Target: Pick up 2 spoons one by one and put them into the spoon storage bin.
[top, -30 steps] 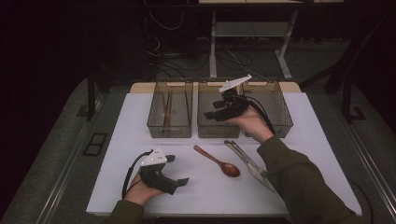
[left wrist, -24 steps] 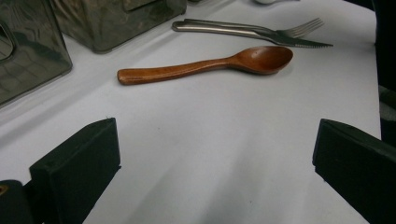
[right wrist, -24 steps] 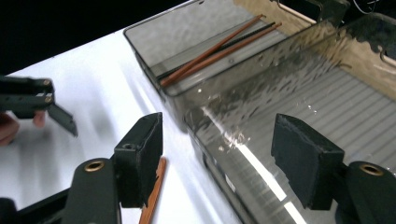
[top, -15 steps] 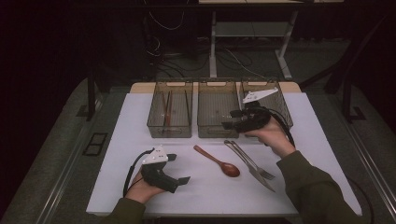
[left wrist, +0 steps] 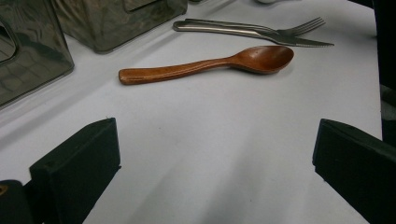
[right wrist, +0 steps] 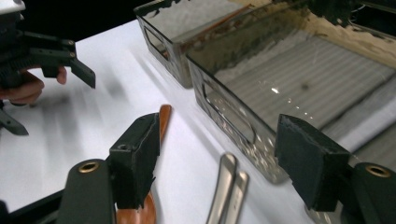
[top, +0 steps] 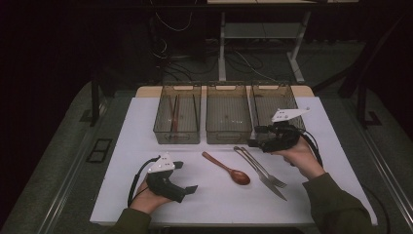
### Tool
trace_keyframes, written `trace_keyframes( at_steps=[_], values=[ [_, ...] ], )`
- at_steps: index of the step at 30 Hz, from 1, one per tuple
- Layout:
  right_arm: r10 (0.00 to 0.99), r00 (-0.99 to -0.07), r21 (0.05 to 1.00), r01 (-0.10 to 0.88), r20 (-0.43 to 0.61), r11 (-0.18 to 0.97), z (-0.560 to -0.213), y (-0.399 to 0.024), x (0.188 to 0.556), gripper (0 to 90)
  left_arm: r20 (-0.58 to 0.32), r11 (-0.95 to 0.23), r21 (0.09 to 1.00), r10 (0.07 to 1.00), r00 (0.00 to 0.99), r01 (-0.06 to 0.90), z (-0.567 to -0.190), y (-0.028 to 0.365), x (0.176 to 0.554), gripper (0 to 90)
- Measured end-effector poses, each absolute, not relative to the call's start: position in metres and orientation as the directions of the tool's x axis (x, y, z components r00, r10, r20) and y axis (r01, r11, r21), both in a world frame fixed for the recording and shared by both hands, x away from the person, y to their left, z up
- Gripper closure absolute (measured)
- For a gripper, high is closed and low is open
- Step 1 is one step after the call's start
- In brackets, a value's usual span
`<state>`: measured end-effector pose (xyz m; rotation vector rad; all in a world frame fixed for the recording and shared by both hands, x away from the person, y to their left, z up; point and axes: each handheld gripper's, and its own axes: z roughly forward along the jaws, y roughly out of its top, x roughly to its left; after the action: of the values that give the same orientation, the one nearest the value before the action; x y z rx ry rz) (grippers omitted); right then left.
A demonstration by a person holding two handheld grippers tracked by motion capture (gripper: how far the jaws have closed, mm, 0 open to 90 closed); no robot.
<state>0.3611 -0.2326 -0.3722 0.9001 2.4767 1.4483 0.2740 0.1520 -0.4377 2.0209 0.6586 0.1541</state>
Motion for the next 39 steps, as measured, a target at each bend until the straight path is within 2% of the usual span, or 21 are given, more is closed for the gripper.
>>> trace_keyframes(
  at_steps=[14, 18, 24, 27, 36, 39],
  values=[
    [0.603, -0.772, 0.805, 0.481, 0.201, 0.347, -0.394, -0.264, 0.339, 32.3, -0.157, -0.384, 0.837, 0.513, 0.844, 0.390, -0.438, 0.152, 0.273, 0.0],
    [0.611, -0.765, 0.806, 0.484, 0.202, 0.340, -0.395, -0.263, 0.336, 42.5, -0.157, -0.386, 0.837, 0.509, 0.846, 0.388, -0.438, 0.152, 0.273, 0.0],
    [0.610, -0.758, 0.786, 0.514, 0.229, 0.343, -0.401, -0.252, 0.340, 65.4, -0.163, -0.378, 0.840, 0.508, 0.846, 0.389, -0.439, 0.152, 0.274, 0.0],
    [0.598, -0.771, 0.776, 0.510, 0.221, 0.371, -0.403, -0.241, 0.341, 72.8, -0.161, -0.386, 0.836, 0.506, 0.847, 0.389, -0.439, 0.152, 0.274, 0.0],
    [0.546, -0.813, 0.757, 0.485, 0.204, 0.439, -0.408, -0.215, 0.337, 88.3, -0.157, -0.386, 0.836, 0.512, 0.845, 0.389, -0.439, 0.153, 0.272, 0.0],
    [0.531, -0.824, 0.749, 0.477, 0.199, 0.460, -0.411, -0.206, 0.338, 89.5, -0.160, -0.383, 0.837, 0.514, 0.843, 0.392, -0.439, 0.152, 0.273, 0.0]
  ],
)
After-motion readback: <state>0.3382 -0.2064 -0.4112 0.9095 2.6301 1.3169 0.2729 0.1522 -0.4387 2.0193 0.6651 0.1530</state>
